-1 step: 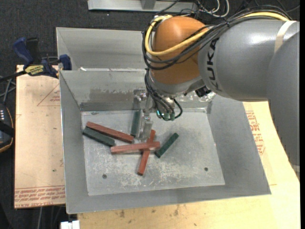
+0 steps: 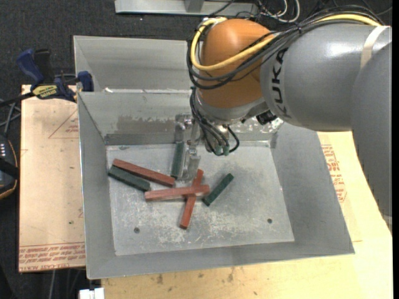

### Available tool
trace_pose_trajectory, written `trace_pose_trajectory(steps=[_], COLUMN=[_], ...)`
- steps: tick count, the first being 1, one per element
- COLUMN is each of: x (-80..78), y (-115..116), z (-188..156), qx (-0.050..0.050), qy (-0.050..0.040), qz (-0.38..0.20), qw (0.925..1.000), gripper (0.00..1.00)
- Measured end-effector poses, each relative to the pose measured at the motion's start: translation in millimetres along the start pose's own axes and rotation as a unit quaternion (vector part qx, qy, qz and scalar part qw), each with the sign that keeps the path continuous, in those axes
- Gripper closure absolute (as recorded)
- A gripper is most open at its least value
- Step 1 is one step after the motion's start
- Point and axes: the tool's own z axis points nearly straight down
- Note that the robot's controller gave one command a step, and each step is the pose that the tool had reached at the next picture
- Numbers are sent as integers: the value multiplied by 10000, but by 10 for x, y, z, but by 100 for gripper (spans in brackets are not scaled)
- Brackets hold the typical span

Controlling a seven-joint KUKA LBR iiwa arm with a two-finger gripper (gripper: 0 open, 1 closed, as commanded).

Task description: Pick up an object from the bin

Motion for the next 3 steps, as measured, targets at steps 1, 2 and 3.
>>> trace_pose_trajectory(steps=[1,2,3], x=[-1,45,184], y=[239,347,719], z=[695,988,656], qx=[-6,4,-8], qy=[-25,19,-11], qz=[203,306,548], qw=[9998,9995,9985], gripper=[0,0,0])
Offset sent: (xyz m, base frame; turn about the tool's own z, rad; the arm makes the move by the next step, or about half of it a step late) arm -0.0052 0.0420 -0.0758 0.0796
